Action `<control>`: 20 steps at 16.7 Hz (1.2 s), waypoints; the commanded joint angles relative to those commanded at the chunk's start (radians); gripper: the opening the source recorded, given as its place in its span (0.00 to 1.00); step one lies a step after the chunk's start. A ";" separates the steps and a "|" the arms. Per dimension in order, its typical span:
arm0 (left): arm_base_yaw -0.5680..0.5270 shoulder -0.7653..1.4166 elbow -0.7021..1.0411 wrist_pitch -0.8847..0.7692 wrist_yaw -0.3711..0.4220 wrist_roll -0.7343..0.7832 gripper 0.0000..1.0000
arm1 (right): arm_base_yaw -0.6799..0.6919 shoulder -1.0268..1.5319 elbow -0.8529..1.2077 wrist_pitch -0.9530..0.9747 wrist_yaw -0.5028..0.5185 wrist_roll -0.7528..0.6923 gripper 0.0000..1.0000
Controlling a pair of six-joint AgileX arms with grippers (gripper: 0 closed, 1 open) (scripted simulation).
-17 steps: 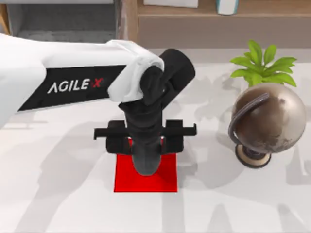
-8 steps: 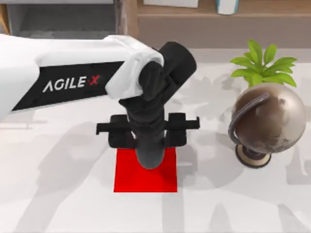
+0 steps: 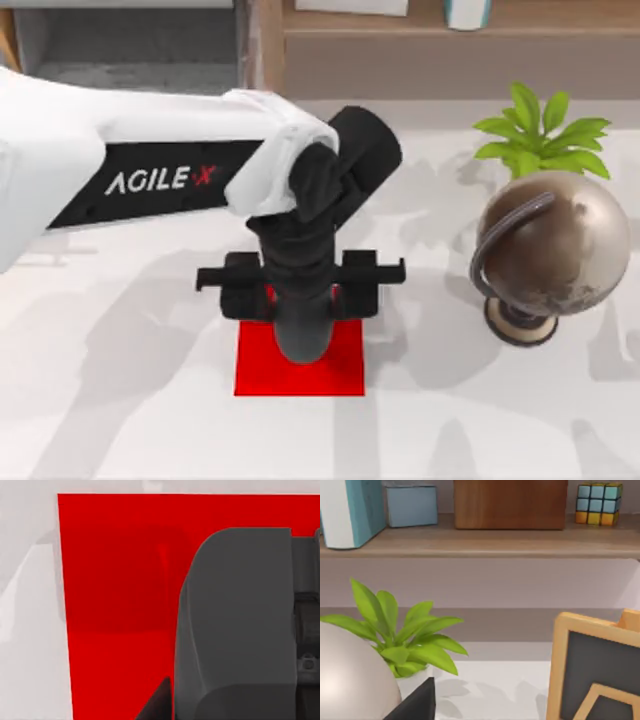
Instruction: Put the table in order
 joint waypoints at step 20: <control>0.000 0.011 -0.010 -0.001 0.000 0.000 1.00 | 0.000 0.000 0.000 0.000 0.000 0.000 1.00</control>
